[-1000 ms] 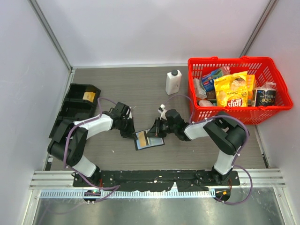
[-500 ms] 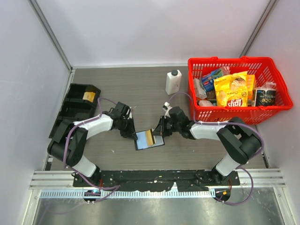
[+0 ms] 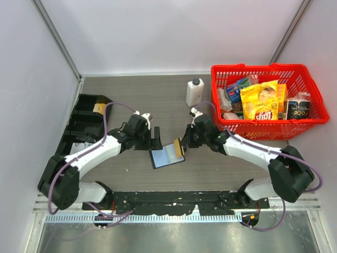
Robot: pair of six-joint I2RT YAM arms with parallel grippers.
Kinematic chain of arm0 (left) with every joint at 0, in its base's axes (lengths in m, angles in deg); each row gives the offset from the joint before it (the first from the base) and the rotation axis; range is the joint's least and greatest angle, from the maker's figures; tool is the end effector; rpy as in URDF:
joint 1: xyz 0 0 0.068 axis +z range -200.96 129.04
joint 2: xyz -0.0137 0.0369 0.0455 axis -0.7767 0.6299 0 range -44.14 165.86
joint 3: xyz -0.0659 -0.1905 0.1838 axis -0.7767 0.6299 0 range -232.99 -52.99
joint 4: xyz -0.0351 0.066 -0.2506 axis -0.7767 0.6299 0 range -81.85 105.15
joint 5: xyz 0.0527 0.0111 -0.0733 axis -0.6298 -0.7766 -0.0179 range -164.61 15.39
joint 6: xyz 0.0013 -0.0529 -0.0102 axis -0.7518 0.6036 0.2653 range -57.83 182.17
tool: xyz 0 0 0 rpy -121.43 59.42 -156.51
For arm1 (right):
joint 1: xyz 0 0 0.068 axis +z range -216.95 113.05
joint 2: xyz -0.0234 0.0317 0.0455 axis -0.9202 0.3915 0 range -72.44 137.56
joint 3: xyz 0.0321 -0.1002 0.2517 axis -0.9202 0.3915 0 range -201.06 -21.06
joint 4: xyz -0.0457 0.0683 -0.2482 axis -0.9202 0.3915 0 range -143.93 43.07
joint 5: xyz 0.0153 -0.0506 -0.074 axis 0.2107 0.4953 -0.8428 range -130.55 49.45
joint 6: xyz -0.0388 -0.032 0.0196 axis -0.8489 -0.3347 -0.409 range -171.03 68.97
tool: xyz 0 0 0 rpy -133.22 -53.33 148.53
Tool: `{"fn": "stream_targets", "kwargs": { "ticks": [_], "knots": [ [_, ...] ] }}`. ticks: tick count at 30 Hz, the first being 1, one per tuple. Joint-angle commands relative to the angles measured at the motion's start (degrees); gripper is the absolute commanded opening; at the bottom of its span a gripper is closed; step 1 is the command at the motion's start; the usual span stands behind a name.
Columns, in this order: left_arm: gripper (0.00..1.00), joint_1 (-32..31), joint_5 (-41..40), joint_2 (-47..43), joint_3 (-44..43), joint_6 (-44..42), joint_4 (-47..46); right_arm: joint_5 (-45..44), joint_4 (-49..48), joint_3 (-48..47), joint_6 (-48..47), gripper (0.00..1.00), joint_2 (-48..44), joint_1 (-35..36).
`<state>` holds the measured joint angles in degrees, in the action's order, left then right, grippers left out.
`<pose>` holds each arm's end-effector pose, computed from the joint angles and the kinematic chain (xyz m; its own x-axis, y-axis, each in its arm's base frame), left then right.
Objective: Take the credit cards out of the card holder
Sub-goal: Remove the credit card from the card holder, then place the credit card in the storage box.
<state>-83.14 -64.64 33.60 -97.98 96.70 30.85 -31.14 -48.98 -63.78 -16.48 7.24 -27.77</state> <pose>0.2205 -0.1461 0.1995 -0.9187 -0.0814 -0.3865 0.1056 0.8923 -0.4390 0.2178 0.1852 0.2009 -0.8334 0.0425 -0.5510 -0.2973 0.8059 0.5119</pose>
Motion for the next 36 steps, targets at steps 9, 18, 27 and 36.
{"fn": "stream_targets", "kwargs": {
  "ticks": [9,18,27,36],
  "knots": [
    [1.00,-25.5,-28.4,-15.6,3.2,-23.4,-19.8,-4.7,9.2,-10.1,10.8,0.01,-11.3,-3.6],
    [0.98,-33.6,-34.6,-14.5,5.3,-38.2,-31.7,-2.9,10.0,-11.0,17.5,0.01,-14.7,-3.5],
    [0.90,-38.6,-44.4,-12.6,6.1,-47.7,-41.4,-1.4,10.3,-11.4,19.7,0.01,-15.5,-3.6],
    [0.83,-43.0,-50.8,-4.6,6.2,-60.0,-52.5,0.3,8.5,-12.0,20.8,0.01,-14.9,-3.5]
  ]
}}
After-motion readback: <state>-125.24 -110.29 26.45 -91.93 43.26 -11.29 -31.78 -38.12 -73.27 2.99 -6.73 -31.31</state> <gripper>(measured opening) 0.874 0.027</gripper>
